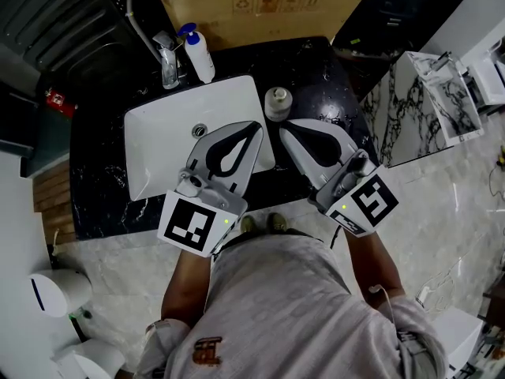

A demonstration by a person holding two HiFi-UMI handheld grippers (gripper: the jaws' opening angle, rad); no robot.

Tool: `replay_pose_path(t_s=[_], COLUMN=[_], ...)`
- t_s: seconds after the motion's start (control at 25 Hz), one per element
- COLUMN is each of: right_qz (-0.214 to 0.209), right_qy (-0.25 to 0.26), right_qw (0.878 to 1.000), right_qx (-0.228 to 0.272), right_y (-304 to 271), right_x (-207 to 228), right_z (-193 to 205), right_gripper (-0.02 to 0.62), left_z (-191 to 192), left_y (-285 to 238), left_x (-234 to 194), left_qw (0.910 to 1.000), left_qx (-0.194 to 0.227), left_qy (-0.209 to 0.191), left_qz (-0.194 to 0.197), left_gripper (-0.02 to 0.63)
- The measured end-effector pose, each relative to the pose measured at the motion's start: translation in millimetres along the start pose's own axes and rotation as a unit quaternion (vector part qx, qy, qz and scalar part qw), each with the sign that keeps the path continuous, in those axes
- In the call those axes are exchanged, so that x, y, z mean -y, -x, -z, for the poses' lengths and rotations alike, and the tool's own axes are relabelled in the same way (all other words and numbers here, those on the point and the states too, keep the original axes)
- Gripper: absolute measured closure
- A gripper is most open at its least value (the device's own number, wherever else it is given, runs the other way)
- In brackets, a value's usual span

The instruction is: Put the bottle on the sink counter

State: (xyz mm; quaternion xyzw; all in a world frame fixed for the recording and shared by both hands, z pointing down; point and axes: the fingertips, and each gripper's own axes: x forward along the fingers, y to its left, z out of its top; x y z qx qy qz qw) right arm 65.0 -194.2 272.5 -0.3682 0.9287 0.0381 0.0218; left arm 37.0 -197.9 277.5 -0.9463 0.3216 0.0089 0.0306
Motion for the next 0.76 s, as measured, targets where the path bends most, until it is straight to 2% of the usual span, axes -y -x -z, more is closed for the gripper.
replay_pose_path(t_s=[0.76], right_qz=[-0.013], right_qy=[0.001], right_qw=[1.000], right_qx=[-0.012], right_y=[3.0], right_x=[2.2], right_z=[8.0], right_gripper=[0.594], left_z=[1.5], left_y=[-5.8], left_x=[1.0], left_qw=[1.0000], left_qx=[0.002], left_qy=[0.002], left_qz=[-0.008], left_gripper=[0.604])
